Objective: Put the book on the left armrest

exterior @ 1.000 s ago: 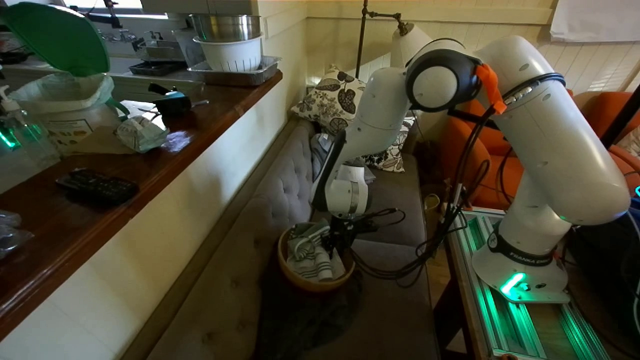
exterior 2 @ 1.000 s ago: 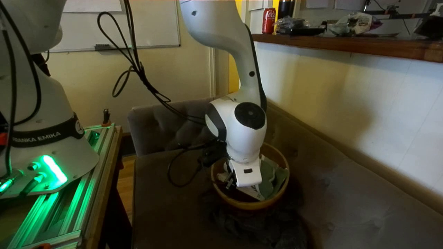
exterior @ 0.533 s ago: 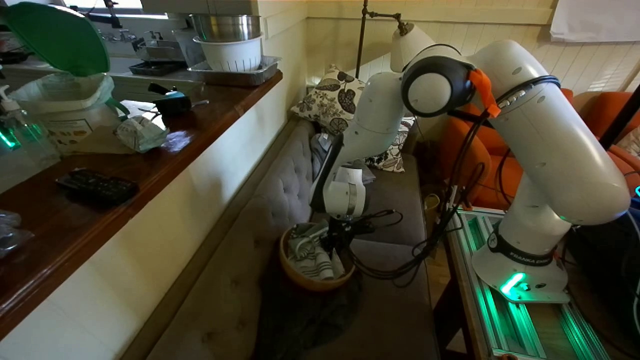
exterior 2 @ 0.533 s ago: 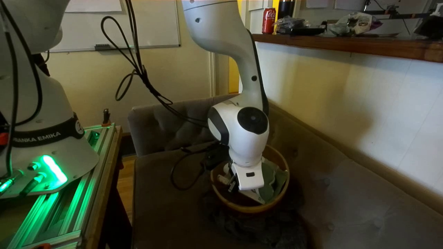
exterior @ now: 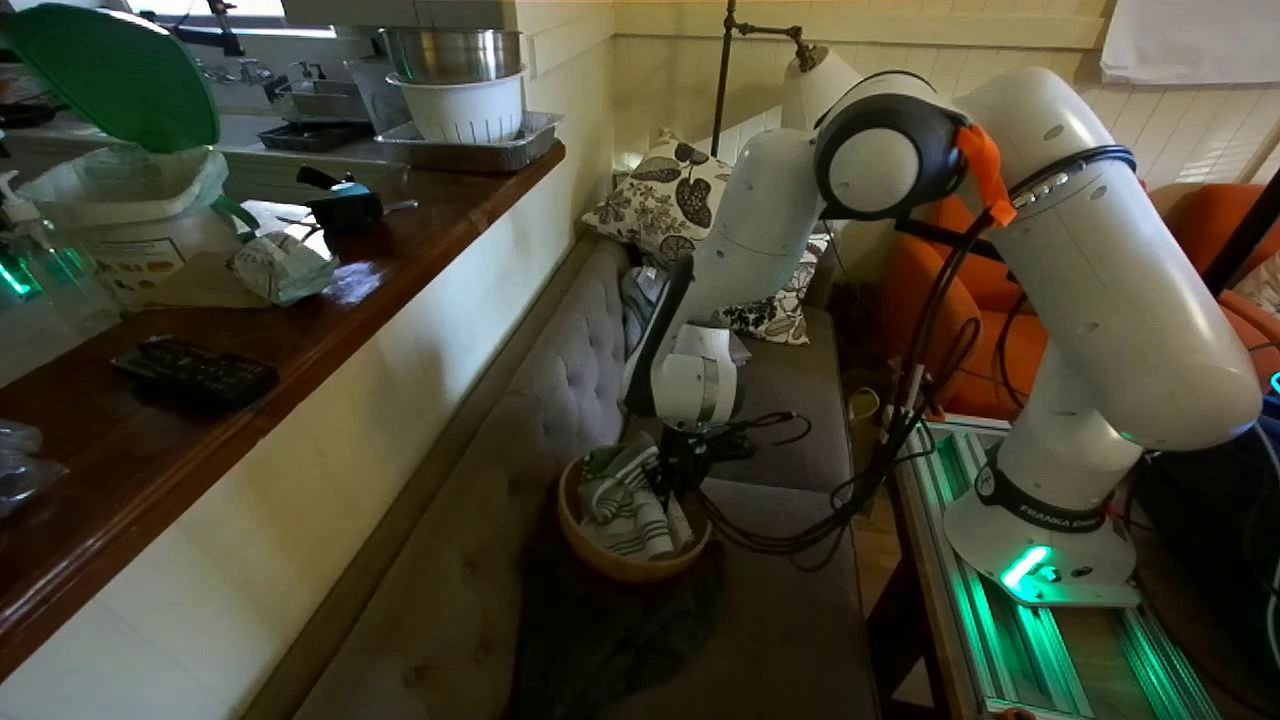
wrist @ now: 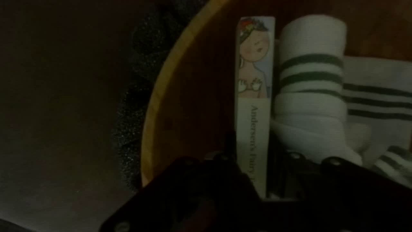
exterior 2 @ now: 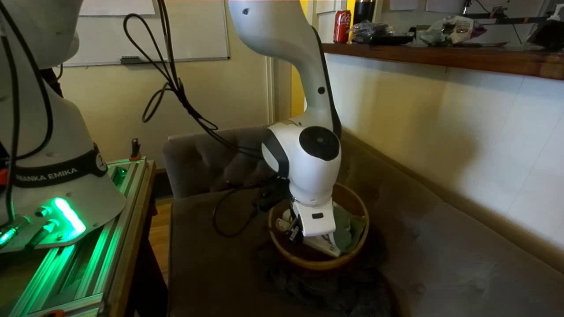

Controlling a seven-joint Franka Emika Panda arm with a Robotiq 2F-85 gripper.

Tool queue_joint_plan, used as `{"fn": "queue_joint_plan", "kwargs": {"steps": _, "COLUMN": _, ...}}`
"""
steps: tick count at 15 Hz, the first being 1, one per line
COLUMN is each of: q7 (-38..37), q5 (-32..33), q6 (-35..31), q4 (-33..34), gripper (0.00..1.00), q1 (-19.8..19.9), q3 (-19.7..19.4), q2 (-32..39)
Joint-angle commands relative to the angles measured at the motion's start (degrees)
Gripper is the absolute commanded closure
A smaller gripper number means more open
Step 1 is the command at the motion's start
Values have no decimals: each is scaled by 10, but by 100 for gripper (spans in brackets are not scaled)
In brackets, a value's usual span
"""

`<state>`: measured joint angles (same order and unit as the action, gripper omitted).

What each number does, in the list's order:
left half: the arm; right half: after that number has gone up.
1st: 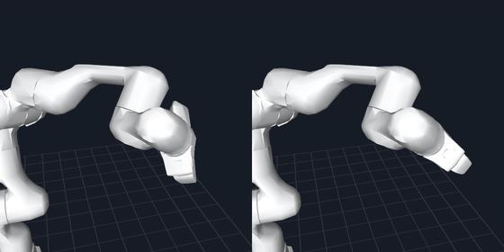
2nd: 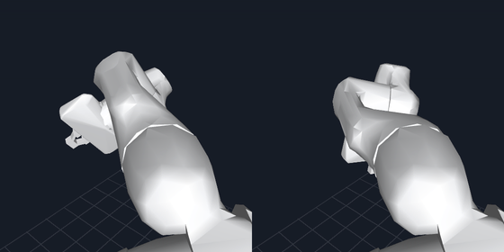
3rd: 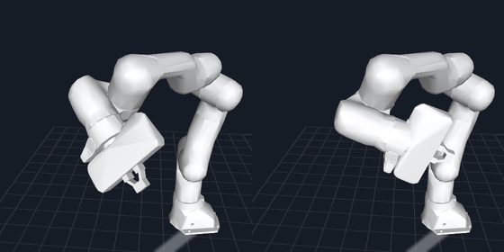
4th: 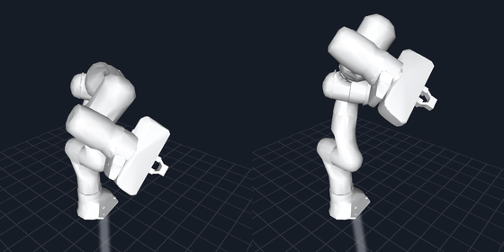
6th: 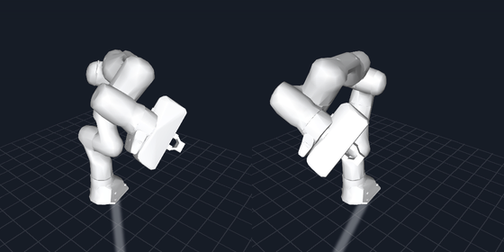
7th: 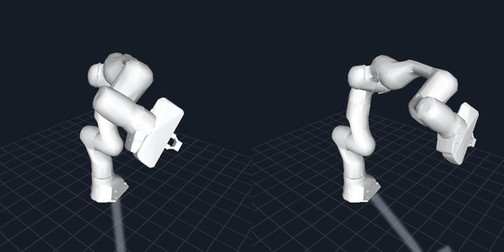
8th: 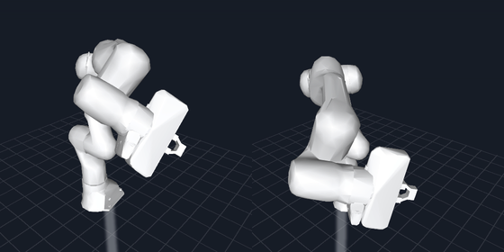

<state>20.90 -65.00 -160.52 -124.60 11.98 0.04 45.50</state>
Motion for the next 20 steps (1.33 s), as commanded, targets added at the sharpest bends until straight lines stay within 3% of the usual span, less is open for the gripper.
{"fn": "queue_joint_plan", "kwargs": {"steps": 1, "q7": 15, "q5": 1, "q6": -18, "q4": -126, "gripper": 94, "q1": -13, "q3": -10, "q2": -131}}
{"fn": "queue_joint_plan", "kwargs": {"steps": 8, "q7": 35, "q5": 29, "q6": 2, "q4": -255, "gripper": 94, "q1": -28, "q3": -8, "q2": -306}}
{"fn": "queue_joint_plan", "kwargs": {"steps": 16, "q7": 167, "q5": 23, "q6": 22, "q4": -368, "gripper": 94, "q1": -56, "q3": 35, "q2": -479}}
{"fn": "queue_joint_plan", "kwargs": {"steps": 20, "q7": 192, "q5": 30, "q6": 35, "q4": -332, "gripper": 94, "q1": -98, "q3": 75, "q2": -467}}
